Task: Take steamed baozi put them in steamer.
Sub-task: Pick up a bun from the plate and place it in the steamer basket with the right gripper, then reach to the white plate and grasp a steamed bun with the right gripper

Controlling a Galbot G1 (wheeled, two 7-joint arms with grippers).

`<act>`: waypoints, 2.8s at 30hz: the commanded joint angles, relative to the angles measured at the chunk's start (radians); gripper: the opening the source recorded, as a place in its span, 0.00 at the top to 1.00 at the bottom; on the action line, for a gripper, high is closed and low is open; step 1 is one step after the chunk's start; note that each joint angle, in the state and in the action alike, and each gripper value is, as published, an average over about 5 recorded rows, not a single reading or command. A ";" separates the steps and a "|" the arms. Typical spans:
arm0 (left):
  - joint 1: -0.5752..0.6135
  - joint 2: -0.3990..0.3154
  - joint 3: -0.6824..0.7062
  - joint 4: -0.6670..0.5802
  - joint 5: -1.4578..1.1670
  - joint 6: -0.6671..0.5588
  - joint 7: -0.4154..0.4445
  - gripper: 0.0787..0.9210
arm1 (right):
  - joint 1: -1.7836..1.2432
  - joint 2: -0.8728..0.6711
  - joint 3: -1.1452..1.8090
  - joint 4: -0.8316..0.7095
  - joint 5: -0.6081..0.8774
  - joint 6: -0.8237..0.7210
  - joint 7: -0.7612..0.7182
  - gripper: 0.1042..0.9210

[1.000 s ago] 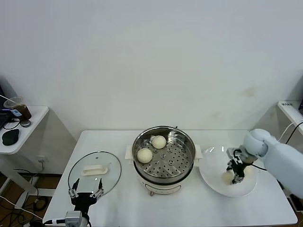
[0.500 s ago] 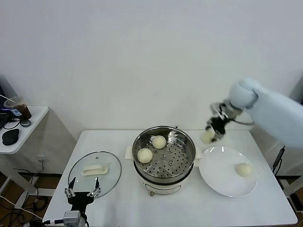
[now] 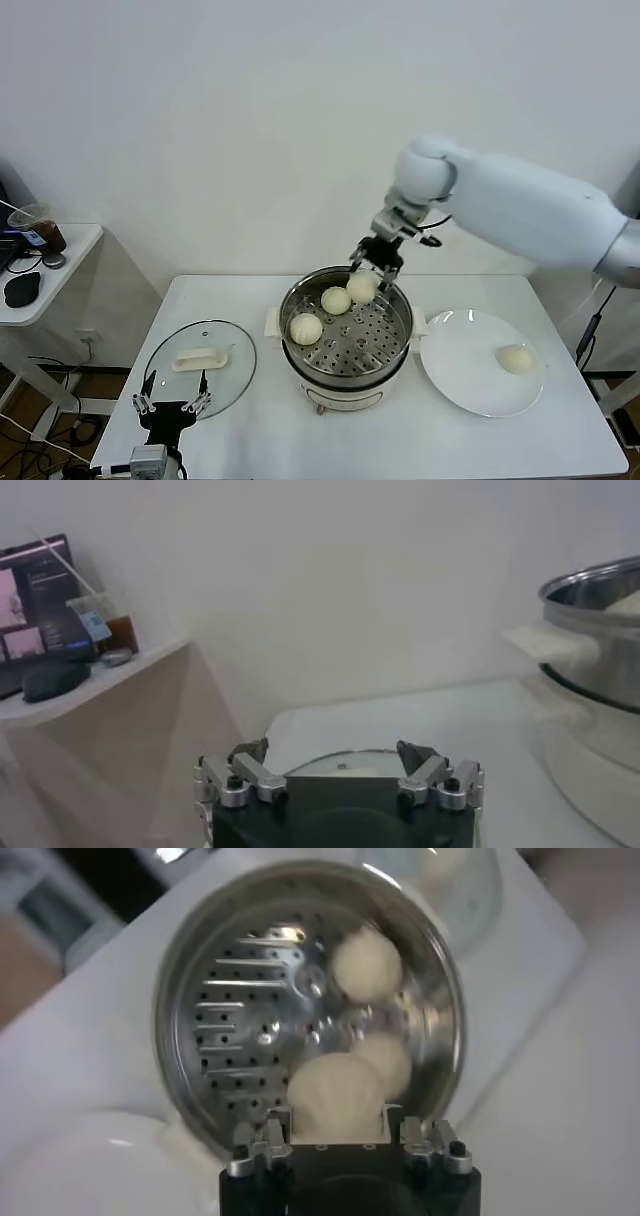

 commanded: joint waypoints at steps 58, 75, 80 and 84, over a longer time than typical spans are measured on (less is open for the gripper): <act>-0.001 0.012 0.006 -0.039 -0.062 0.013 0.029 0.12 | -0.045 -0.573 0.110 0.056 0.067 -0.619 -0.049 0.12; 0.052 0.009 -0.009 -0.040 -0.070 0.017 0.040 0.12 | -0.919 -0.594 0.786 -0.090 -0.458 -0.470 0.009 0.12; 0.055 0.006 -0.011 -0.036 -0.066 0.018 0.040 0.12 | -0.914 -0.524 0.801 -0.187 -0.490 -0.420 0.028 0.12; 0.059 0.006 -0.013 -0.031 -0.061 0.019 0.039 0.12 | -0.879 -0.465 0.796 -0.265 -0.510 -0.366 0.029 0.12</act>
